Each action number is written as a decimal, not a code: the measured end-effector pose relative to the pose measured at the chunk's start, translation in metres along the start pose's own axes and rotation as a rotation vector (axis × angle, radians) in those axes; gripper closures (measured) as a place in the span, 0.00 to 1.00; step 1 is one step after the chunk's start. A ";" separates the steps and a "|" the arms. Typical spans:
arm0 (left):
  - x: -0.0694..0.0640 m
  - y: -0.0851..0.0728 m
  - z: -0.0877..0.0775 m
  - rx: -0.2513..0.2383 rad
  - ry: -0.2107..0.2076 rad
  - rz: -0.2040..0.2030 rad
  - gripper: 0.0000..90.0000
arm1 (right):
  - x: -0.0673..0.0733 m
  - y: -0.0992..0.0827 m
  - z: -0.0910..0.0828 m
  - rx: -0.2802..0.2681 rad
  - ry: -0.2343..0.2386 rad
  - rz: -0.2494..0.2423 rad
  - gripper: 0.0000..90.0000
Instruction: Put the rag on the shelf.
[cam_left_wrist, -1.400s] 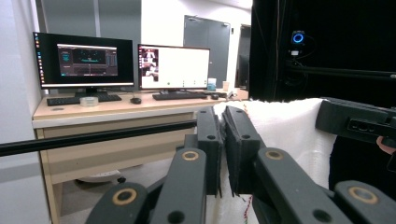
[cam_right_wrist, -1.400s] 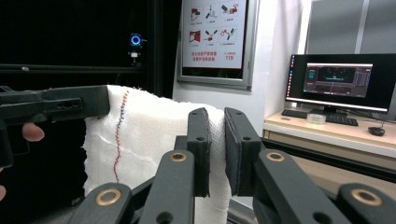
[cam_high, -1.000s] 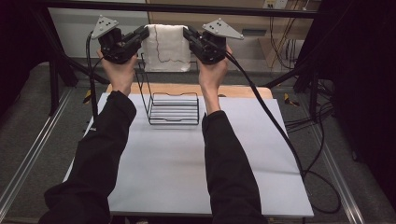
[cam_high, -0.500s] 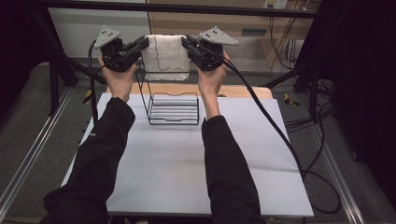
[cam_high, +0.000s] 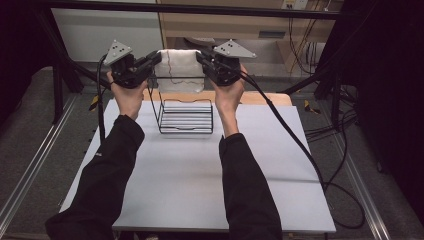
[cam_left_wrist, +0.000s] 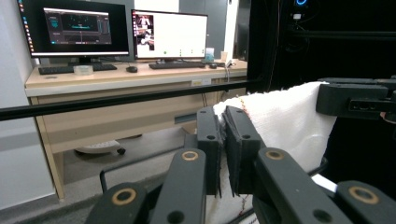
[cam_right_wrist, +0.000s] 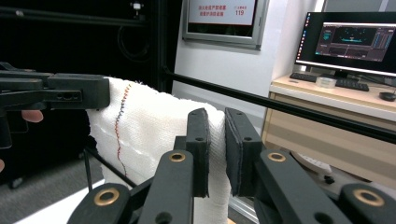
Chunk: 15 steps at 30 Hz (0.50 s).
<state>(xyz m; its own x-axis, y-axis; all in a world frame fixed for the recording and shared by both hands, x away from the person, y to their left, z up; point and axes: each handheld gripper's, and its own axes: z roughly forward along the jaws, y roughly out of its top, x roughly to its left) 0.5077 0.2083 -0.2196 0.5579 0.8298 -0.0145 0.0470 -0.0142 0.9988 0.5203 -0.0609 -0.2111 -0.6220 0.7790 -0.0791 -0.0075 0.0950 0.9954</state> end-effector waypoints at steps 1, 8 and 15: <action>0.000 -0.001 -0.001 -0.004 -0.002 -0.004 0.94 | 0.001 0.000 0.000 -0.001 0.003 -0.006 0.90; -0.001 -0.007 -0.012 -0.006 -0.013 -0.002 0.94 | 0.008 -0.001 -0.005 0.012 0.018 -0.011 0.89; -0.003 -0.014 -0.018 0.001 -0.021 -0.009 0.94 | 0.016 -0.002 -0.012 0.037 0.020 -0.027 0.89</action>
<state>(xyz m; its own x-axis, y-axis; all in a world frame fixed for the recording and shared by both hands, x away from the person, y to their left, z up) 0.4900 0.2161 -0.2325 0.5748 0.8179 -0.0245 0.0527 -0.0071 0.9986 0.5009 -0.0558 -0.2136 -0.6376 0.7632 -0.1046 0.0043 0.1393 0.9902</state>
